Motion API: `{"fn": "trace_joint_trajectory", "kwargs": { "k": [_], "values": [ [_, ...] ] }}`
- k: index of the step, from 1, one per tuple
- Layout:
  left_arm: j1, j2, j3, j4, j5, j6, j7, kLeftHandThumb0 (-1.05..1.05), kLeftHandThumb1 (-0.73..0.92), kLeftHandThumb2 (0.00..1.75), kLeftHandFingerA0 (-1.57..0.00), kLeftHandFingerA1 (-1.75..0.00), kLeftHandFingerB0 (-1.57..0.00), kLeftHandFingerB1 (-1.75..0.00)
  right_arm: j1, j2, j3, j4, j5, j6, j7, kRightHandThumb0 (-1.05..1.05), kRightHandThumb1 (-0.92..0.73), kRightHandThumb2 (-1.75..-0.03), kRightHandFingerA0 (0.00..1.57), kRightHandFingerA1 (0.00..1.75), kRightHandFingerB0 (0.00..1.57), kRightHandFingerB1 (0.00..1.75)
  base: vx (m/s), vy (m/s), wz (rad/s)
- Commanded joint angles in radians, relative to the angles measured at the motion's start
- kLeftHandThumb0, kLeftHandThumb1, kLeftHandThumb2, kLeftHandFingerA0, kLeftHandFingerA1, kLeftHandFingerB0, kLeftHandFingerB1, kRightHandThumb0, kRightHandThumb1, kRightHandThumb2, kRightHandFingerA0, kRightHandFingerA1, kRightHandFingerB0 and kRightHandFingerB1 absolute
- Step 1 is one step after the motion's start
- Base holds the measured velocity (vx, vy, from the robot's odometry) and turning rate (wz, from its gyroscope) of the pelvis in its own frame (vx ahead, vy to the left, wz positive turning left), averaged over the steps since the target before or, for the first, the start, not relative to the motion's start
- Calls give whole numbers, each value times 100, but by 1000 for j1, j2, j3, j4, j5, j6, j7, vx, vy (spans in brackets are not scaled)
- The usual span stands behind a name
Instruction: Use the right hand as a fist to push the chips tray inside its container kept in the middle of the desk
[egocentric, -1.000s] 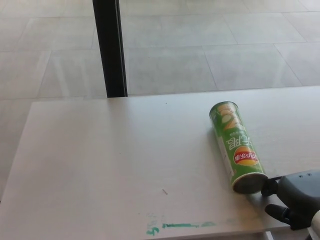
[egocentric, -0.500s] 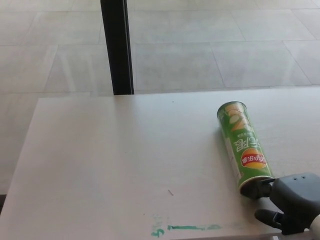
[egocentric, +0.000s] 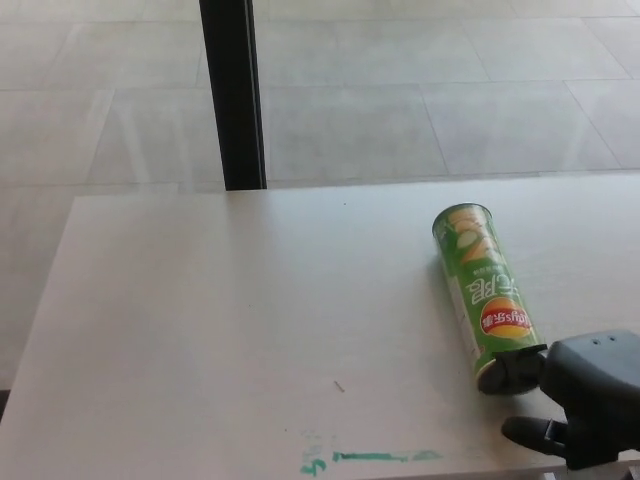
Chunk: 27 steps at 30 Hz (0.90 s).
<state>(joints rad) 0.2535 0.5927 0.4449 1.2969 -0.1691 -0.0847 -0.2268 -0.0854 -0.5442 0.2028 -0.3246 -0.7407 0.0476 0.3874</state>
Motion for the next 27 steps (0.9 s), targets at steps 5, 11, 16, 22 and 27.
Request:
{"fn": "trace_joint_trajectory", "kwargs": {
  "k": [5,11,16,22,27],
  "values": [
    [21,16,11,2,-11,-7,-1,-105,70,135,-52,-107,-32,-87,-114,-254,-489,-261,649,214,482,-61,-84,-65,80,95,50,50,0,0,0],
    [14,13,29,6,-30,5,-9,-105,92,97,-38,-129,-20,-100,-59,-154,-795,-43,629,173,246,-65,-80,-64,89,117,62,46,0,0,0],
    [18,12,17,3,-18,-2,-3,-105,71,135,-50,-105,-32,-86,-4,-71,-939,127,619,79,66,-64,-79,-64,90,115,65,48,0,0,0],
    [16,11,22,6,-22,5,4,-105,71,135,-51,-107,-30,-86,63,-33,-1054,368,540,-44,-159,-85,-83,-66,103,117,64,49,0,0,0],
    [22,5,17,7,-15,-7,10,-105,70,135,-51,-106,-32,-87,79,29,-1178,700,584,-149,-400,-74,-84,-65,101,127,61,69,0,0,0]
  ]
}}
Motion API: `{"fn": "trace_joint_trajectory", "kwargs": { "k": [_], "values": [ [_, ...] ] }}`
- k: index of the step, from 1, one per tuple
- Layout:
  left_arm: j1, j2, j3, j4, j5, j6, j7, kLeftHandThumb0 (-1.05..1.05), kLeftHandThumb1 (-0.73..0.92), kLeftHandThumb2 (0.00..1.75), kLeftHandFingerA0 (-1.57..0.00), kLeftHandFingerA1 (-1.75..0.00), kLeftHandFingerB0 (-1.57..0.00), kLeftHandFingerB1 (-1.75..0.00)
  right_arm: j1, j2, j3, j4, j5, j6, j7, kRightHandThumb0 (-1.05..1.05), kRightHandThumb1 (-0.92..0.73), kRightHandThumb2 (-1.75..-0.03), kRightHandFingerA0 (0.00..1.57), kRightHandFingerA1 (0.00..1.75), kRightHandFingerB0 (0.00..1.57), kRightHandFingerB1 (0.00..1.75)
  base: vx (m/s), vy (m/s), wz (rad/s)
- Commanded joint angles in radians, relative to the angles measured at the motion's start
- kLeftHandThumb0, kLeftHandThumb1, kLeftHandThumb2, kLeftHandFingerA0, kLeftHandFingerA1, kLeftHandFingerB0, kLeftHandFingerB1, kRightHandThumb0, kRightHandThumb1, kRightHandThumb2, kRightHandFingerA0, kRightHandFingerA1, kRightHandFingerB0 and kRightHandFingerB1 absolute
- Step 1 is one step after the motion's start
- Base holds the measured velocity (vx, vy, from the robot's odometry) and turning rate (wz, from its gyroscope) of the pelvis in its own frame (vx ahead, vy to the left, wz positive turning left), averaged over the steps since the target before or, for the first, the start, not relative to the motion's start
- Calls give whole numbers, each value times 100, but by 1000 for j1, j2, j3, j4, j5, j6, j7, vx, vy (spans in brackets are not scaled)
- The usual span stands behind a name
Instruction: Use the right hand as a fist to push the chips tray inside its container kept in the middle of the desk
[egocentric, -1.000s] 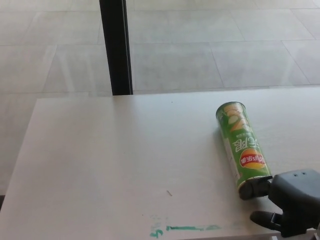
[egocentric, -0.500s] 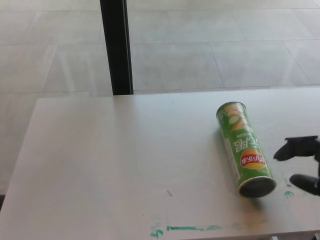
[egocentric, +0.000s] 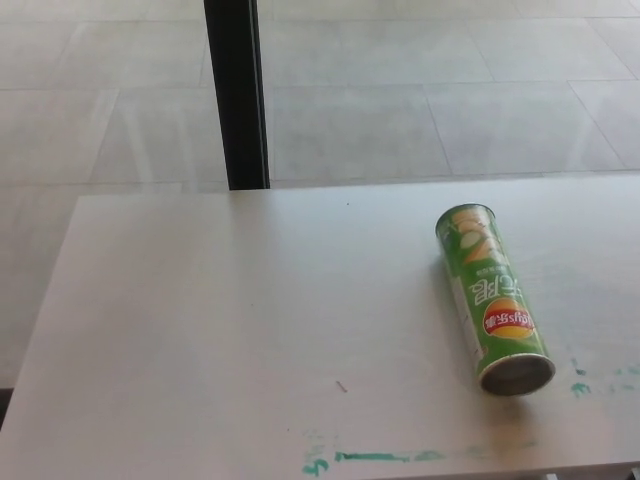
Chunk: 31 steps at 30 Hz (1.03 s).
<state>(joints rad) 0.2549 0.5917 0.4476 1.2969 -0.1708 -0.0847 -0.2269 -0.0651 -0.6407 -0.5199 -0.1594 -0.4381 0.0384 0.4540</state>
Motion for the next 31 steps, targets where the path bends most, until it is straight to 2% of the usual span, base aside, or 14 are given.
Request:
{"fn": "trace_joint_trajectory", "kwargs": {
  "k": [1,2,12,13,14,15,17,18,19,20,23,24,25,31],
  "values": [
    [20,4,14,8,-13,-7,14,-105,70,135,-51,-106,-32,-87,61,139,-473,559,292,-138,-484,-74,-84,-65,101,127,61,69,0,0,0],
    [20,3,23,9,-23,-5,9,-105,89,100,-38,-138,-19,-107,58,139,-484,597,299,-131,-498,-79,-85,-65,104,123,60,74,0,0,0],
    [28,6,20,13,-15,-6,30,-105,88,103,-45,-136,-27,-109,18,90,-641,1024,469,-145,-541,-80,-84,-66,87,121,37,88,0,0,0],
    [24,6,21,14,-16,-8,28,-105,91,99,-51,-127,-27,-99,15,97,-663,1032,486,-136,-550,-78,-81,-65,109,125,47,92,0,0,0],
    [17,9,23,15,-19,-7,23,-75,62,139,-59,-107,-1,-70,15,122,-695,1039,513,-115,-571,-78,-66,-104,106,120,53,92,0,0,0],
    [18,10,19,13,-14,-11,25,-105,90,96,-53,-128,-30,-101,20,127,-697,1054,514,-120,-570,-78,-89,-67,97,130,50,104,0,0,0],
    [19,10,16,11,-11,-17,28,-105,90,96,-53,-128,-30,-101,18,126,-700,1074,514,-130,-567,-78,-89,-67,97,130,50,104,0,0,0],
    [17,10,14,11,-9,-16,31,-105,89,101,-44,-136,-25,-108,9,127,-726,1090,545,-114,-551,-82,-66,-103,100,120,52,89,0,0,0],
    [13,10,25,12,-20,-12,29,-105,88,102,-40,-137,-21,-107,-29,142,-784,1112,609,-81,-566,-84,-66,-104,102,115,51,87,0,0,0],
    [12,10,23,13,-18,-11,32,-105,90,100,-42,-137,-21,-105,-50,147,-832,1118,663,-52,-551,-84,-90,-67,97,128,44,93,0,0,0],
    [12,8,42,15,-36,-9,25,-105,90,96,-45,-140,-24,-109,-97,178,-953,1126,777,-13,-571,-78,-88,-68,99,143,48,92,0,0,0],
    [12,8,42,15,-37,-9,25,-105,90,94,-58,-134,-30,-102,-96,179,-951,1132,774,-14,-569,-80,-70,-102,104,129,45,82,0,0,0],
    [13,10,31,16,-25,-14,30,-105,90,99,-53,-141,-26,-109,-93,189,-940,1145,754,-17,-577,-80,-92,-72,84,139,43,89,0,0,0],
    [10,18,33,14,-25,-3,31,-105,91,94,-58,-128,-30,-98,-84,254,-885,1121,663,32,-623,-85,-92,-69,84,132,46,89,0,0,0]
  ]
}}
